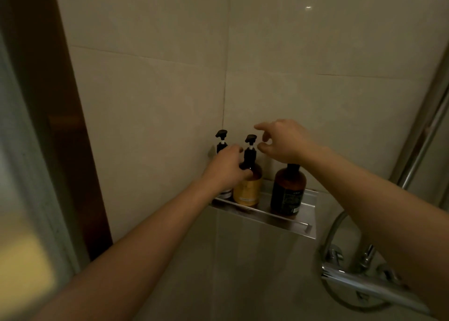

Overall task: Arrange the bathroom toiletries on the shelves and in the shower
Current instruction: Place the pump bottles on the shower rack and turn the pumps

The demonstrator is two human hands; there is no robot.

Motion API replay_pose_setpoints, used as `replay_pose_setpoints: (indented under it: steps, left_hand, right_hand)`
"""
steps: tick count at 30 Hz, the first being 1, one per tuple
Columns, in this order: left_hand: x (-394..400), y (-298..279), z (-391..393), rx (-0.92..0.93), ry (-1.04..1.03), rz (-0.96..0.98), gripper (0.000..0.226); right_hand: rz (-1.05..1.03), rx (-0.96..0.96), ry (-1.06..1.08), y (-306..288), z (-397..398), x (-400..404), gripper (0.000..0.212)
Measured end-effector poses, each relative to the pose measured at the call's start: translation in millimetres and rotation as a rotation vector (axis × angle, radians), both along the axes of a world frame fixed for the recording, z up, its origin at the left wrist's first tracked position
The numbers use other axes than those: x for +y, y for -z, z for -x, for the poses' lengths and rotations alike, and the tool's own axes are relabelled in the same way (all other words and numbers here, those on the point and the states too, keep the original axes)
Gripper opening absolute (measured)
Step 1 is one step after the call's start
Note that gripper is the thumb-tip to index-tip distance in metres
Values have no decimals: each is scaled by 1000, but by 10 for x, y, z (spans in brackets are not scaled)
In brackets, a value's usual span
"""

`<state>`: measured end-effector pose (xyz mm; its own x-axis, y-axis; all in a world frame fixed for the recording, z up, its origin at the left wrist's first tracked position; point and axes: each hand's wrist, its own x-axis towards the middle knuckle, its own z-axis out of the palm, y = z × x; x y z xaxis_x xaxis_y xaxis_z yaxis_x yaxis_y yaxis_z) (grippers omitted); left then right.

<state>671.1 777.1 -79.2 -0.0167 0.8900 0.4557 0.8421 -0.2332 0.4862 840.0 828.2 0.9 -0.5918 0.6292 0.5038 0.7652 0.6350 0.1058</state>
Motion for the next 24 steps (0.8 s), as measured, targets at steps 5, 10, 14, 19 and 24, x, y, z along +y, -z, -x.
replay_pose_setpoints:
  steps: [5,10,14,19,24]
  left_hand:
    - [-172,51,-182,30,-41,-140,35]
    - [-190,78,-500,39,56,-78,34]
    - [-103,107,-757,5,89,-18,57]
    - [7,166,-983,-22,122,-11,57]
    - [49,170,-1009,23,85,-46,40]
  right_hand:
    - [-32,20,1,38,-238,-86,41]
    - [47,76,9,37,-572,-163,35]
    - [73,200,29,43,-781,-161,39]
    - [185,324,37,100,-960,-115,37]
    - [253,385,7,131,-958,-66,33]
